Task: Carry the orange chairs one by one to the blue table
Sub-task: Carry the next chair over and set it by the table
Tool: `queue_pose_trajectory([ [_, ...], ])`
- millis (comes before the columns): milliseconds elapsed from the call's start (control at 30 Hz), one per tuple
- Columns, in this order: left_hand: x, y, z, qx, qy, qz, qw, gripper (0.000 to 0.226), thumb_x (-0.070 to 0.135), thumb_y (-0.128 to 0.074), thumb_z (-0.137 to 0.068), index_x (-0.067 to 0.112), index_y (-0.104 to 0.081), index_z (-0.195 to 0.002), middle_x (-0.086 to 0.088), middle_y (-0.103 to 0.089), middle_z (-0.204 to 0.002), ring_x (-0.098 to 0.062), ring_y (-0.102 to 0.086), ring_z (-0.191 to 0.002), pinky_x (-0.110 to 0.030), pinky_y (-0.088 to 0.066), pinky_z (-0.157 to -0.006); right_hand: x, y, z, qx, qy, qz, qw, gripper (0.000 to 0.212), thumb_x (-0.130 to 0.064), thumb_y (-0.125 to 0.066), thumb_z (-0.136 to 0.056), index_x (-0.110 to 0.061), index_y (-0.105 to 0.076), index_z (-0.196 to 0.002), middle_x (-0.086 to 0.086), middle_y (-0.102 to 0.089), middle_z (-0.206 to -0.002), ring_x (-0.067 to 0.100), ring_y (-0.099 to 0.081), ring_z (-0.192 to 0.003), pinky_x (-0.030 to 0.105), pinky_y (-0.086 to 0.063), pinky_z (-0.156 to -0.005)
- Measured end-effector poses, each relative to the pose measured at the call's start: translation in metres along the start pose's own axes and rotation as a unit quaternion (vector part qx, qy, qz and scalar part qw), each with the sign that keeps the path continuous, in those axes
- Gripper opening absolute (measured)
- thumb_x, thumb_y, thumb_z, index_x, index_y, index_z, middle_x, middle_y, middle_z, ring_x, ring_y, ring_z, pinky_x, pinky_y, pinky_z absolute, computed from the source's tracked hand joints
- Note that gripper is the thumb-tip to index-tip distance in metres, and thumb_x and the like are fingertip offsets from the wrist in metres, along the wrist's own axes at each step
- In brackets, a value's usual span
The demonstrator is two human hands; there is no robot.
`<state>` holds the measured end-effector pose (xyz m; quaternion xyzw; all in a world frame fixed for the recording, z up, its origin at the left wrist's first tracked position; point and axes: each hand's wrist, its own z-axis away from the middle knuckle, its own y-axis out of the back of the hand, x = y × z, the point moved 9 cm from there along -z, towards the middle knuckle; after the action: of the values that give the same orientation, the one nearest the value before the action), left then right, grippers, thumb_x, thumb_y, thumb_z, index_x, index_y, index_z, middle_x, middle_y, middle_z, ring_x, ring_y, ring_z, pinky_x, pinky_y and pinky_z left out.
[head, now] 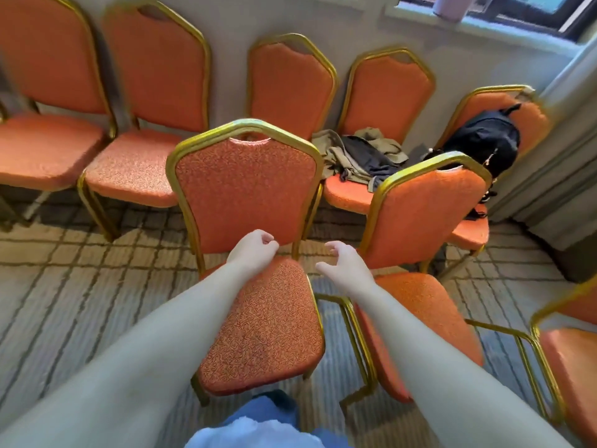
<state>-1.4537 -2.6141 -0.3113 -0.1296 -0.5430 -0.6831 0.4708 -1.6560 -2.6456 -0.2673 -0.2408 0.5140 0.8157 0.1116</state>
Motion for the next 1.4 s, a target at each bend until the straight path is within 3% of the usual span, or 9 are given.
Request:
queue_pose_trajectory([
  [133,0.002,0.010,-0.022,0.031,0.038,0.018,0.999,0.035,0.036,-0.048,-0.093,0.024,-0.058,-0.125,0.006,-0.061,-0.122,-0.014,-0.056,-0.100,-0.029,-0.042,-0.084,-0.015,0.008,-0.035,-0.033,0.034,0.031,0.998,0.057,-0.033,-0.059,-0.093,-0.018,-0.042,-0.145,0.006,-0.042,-0.148,0.020,-0.052,-0.125,0.034,-0.046,-0.092],
  [233,-0.012,0.018,-0.030,0.053,0.069,0.027,0.996,0.035,0.037,-0.048,-0.094,0.025,-0.056,-0.126,0.006,-0.060,-0.123,-0.013,-0.056,-0.099,-0.029,-0.042,-0.083,-0.036,0.006,-0.056,-0.060,0.069,0.057,0.994,0.057,-0.033,-0.059,-0.093,-0.017,-0.042,-0.145,0.007,-0.044,-0.147,0.017,-0.057,-0.103,0.030,-0.046,-0.088],
  [367,-0.050,0.036,-0.025,0.098,0.141,0.053,0.984,0.034,0.039,-0.047,-0.093,0.027,-0.056,-0.124,0.007,-0.060,-0.124,-0.017,-0.057,-0.111,-0.032,-0.046,-0.091,-0.072,-0.015,-0.087,-0.103,0.125,0.106,0.981,0.057,-0.032,-0.058,-0.094,-0.016,-0.041,-0.146,0.006,-0.043,-0.148,0.018,-0.061,-0.111,0.028,-0.048,-0.082],
  [600,-0.111,0.046,0.000,0.204,0.272,0.166,0.926,0.031,0.036,-0.051,-0.093,0.026,-0.058,-0.121,0.006,-0.062,-0.121,-0.020,-0.059,-0.107,-0.036,-0.048,-0.095,-0.116,-0.081,-0.127,-0.204,0.219,0.185,0.936,0.057,-0.033,-0.058,-0.092,-0.020,-0.042,-0.145,0.004,-0.044,-0.147,0.013,-0.056,-0.094,0.031,-0.049,-0.083],
  [833,-0.156,0.002,0.044,0.296,0.434,0.251,0.813,0.031,0.038,-0.053,-0.091,0.027,-0.060,-0.120,0.007,-0.063,-0.125,-0.020,-0.059,-0.113,-0.031,-0.046,-0.096,-0.136,-0.144,-0.160,-0.329,0.315,0.261,0.851,0.057,-0.032,-0.058,-0.089,-0.022,-0.043,-0.144,0.003,-0.047,-0.145,0.014,-0.059,-0.099,0.030,-0.050,-0.080],
  [1000,-0.179,-0.056,0.077,0.344,0.505,0.322,0.723,0.034,0.040,-0.056,-0.085,0.024,-0.064,-0.114,0.002,-0.067,-0.118,-0.022,-0.062,-0.110,-0.033,-0.047,-0.098,-0.137,-0.191,-0.167,-0.390,0.369,0.302,0.787,0.059,-0.030,-0.059,-0.088,-0.019,-0.045,-0.143,0.006,-0.047,-0.145,0.020,-0.058,-0.115,0.032,-0.046,-0.092],
  [1167,-0.204,-0.112,0.095,0.402,0.547,0.380,0.629,0.027,0.020,-0.061,-0.090,0.008,-0.065,-0.114,-0.011,-0.068,-0.113,-0.027,-0.062,-0.107,-0.031,-0.047,-0.094,-0.123,-0.239,-0.176,-0.431,0.376,0.313,0.758,0.060,-0.035,-0.062,-0.087,-0.022,-0.045,-0.144,0.004,-0.050,-0.144,0.022,-0.055,-0.123,0.039,-0.048,-0.098],
  [1333,-0.228,-0.157,0.099,0.436,0.568,0.406,0.568,0.029,0.016,-0.060,-0.090,0.004,-0.064,-0.116,-0.012,-0.067,-0.111,-0.027,-0.062,-0.106,-0.026,-0.044,-0.090,-0.105,-0.282,-0.190,-0.443,0.377,0.316,0.749,0.058,-0.030,-0.060,-0.091,-0.019,-0.043,-0.145,0.001,-0.049,-0.145,0.020,-0.061,-0.104,0.033,-0.049,-0.089],
  [1400,-0.237,-0.178,0.096,0.446,0.572,0.424,0.543,0.031,0.015,-0.060,-0.092,0.002,-0.062,-0.120,-0.013,-0.064,-0.114,-0.026,-0.060,-0.108,-0.024,-0.041,-0.088,-0.097,-0.300,-0.199,-0.445,0.379,0.319,0.746,0.058,-0.033,-0.060,-0.090,-0.021,-0.043,-0.145,0.001,-0.048,-0.147,0.022,-0.061,-0.111,0.040,-0.050,-0.095],
])
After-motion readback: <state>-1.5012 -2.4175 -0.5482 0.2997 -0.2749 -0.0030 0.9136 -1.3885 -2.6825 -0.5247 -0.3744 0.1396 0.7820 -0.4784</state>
